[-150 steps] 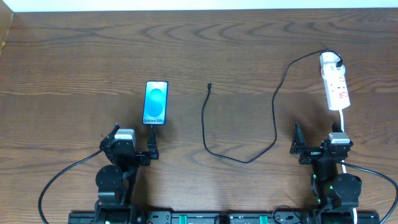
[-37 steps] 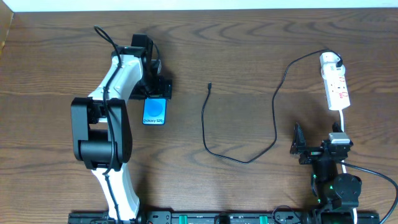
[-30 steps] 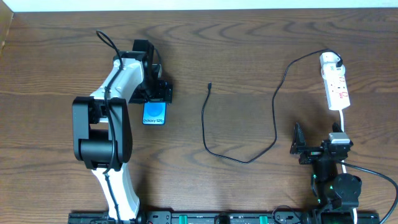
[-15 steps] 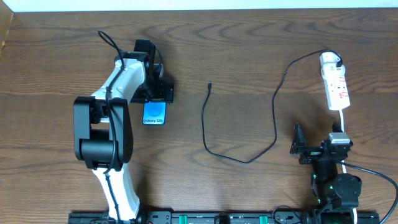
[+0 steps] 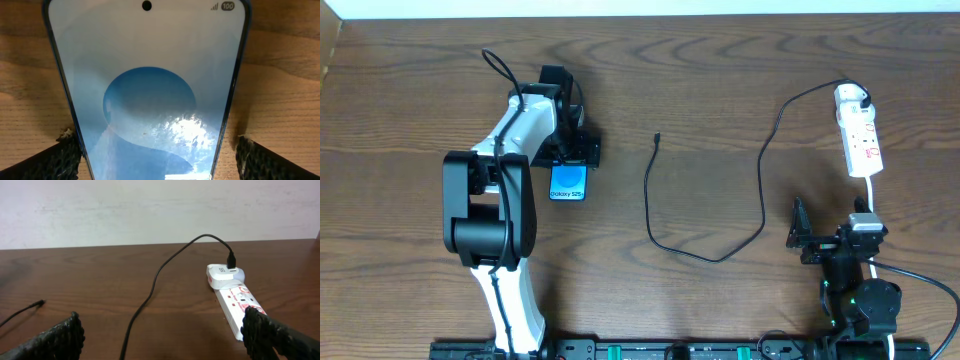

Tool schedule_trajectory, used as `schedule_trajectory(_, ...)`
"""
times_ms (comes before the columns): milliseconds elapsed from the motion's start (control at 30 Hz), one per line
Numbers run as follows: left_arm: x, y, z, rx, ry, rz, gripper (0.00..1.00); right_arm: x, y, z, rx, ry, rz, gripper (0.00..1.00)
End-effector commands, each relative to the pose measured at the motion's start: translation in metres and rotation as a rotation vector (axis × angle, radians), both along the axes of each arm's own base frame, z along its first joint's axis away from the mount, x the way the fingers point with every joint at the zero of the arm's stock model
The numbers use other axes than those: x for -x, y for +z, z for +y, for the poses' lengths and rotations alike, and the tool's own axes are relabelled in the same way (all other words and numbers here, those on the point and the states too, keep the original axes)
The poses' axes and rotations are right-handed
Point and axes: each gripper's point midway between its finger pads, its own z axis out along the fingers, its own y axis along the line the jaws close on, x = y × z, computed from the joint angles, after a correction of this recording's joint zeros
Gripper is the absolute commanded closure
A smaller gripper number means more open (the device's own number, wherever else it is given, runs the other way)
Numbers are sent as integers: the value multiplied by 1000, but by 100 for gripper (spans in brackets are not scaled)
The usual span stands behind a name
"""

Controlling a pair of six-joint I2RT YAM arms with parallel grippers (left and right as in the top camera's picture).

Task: Plug charger to phone and switch on socket
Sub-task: 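Lower the left gripper and close it on the blue phone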

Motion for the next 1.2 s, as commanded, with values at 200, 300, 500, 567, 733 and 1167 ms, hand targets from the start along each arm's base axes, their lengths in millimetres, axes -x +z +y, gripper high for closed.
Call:
schedule_trajectory(200,14,-28,-3,9,2,84,2,0,0,0,5,0,-2,1)
schedule_trajectory(300,16,-30,-4,8,-2,88,2,0,0,0,5,0,-2,1)
schedule_trajectory(500,21,-35,-4,8,-3,94,2,0,0,0,5,0,-2,1)
schedule_trajectory(567,21,-36,-4,8,-3,94,2,0,0,0,5,0,-2,1)
schedule_trajectory(733,22,-38,-4,8,-3,94,1,0,0,0,5,0,-2,1)
schedule_trajectory(1167,24,-41,-7,-5,-19,91,2,0,0,0,5,0,-2,1)
